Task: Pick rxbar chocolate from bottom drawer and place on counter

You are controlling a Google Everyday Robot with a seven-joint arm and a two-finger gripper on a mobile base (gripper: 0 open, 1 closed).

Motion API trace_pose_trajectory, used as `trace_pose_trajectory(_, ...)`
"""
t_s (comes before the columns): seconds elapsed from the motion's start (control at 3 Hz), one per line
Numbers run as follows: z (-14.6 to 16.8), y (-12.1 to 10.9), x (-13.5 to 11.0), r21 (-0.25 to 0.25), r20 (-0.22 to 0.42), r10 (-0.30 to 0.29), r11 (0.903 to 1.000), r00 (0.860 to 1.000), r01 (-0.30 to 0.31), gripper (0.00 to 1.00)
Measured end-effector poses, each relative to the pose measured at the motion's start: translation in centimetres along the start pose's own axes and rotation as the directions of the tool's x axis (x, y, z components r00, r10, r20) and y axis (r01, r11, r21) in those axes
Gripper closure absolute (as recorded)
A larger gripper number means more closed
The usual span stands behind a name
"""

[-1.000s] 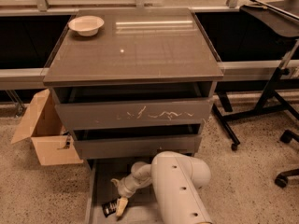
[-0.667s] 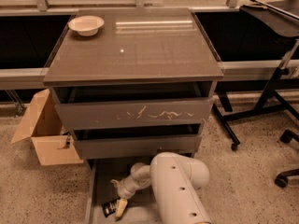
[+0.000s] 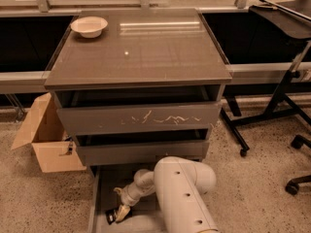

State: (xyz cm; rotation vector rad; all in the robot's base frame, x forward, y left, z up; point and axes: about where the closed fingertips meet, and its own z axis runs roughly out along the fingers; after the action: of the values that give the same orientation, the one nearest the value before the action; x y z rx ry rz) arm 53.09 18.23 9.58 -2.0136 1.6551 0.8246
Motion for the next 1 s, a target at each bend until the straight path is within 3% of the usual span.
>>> trace_pose_trajectory(0.33, -0.8, 0.1, -0.7, 0.0, 0.0, 0.0, 1.0, 1.0, 0.0, 0.8)
trace_pose_trajectory(0.67, -1.0, 0.1, -0.9, 0.0, 0.0, 0.0, 1.0, 1.0, 0.0, 1.0)
trace_pose_trajectory(1.0, -3.0, -0.1, -0.5, 0.051, 0.005, -0.041, 0.9979, 0.999, 0.04, 1.0)
